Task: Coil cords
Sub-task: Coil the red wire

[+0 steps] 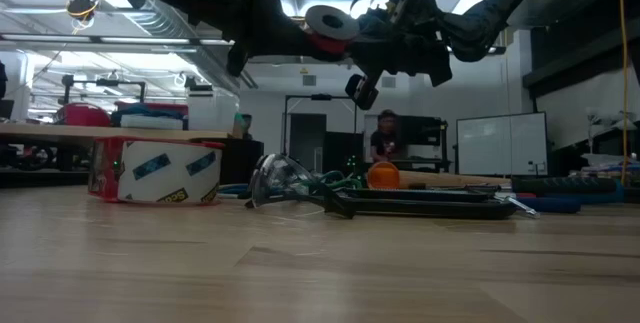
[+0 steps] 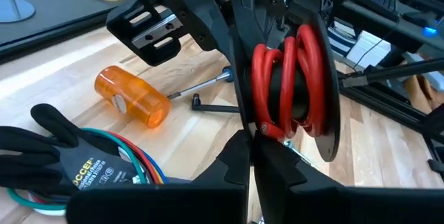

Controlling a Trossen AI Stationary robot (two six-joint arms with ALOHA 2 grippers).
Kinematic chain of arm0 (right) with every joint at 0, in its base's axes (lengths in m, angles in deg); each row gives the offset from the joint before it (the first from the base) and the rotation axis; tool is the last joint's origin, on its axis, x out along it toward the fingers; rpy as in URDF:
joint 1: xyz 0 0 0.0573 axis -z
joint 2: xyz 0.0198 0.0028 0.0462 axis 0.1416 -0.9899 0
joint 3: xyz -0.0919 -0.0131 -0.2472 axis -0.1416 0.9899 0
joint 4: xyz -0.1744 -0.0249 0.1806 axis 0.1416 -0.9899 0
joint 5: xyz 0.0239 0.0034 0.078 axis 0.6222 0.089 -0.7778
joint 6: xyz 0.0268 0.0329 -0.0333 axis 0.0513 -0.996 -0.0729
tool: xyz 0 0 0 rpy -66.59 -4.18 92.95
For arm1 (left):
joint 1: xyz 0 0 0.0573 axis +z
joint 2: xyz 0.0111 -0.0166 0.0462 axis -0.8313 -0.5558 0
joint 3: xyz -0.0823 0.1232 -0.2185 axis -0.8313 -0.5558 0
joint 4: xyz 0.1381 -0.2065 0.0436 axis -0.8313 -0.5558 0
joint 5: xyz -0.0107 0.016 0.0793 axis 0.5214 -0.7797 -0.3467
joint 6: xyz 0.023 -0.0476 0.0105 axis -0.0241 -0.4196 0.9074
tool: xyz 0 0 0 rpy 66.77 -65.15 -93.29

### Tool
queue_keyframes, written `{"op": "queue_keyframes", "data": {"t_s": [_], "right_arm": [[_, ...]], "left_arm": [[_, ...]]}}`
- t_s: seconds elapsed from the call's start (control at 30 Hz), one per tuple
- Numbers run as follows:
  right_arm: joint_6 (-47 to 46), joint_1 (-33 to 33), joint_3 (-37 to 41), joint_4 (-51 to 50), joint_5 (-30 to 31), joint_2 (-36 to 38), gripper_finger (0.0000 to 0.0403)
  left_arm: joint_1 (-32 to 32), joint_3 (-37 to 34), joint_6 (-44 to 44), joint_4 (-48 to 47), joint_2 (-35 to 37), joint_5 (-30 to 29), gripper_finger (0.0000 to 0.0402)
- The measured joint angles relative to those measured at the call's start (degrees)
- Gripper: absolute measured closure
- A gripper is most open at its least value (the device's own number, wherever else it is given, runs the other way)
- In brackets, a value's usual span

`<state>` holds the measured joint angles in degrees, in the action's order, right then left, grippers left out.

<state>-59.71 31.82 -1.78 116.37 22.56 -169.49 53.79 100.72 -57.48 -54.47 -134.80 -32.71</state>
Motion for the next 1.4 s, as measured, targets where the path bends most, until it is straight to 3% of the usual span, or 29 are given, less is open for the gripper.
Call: {"op": "queue_keyframes", "data": {"t_s": [0.53, 1.4], "right_arm": [[-4.10, 0.00, 0.07, 1.44, -0.35, -0.09, 0.0313], [-6.92, 8.95, 0.07, 5.76, -0.04, 0.10, 0.0313]], "left_arm": [[-0.26, 0.17, -1.84, -0.13, 0.09, 1.24, 0.0401], [0.36, 0.20, -9.77, -0.59, 0.10, 7.46, 0.0401]]}}
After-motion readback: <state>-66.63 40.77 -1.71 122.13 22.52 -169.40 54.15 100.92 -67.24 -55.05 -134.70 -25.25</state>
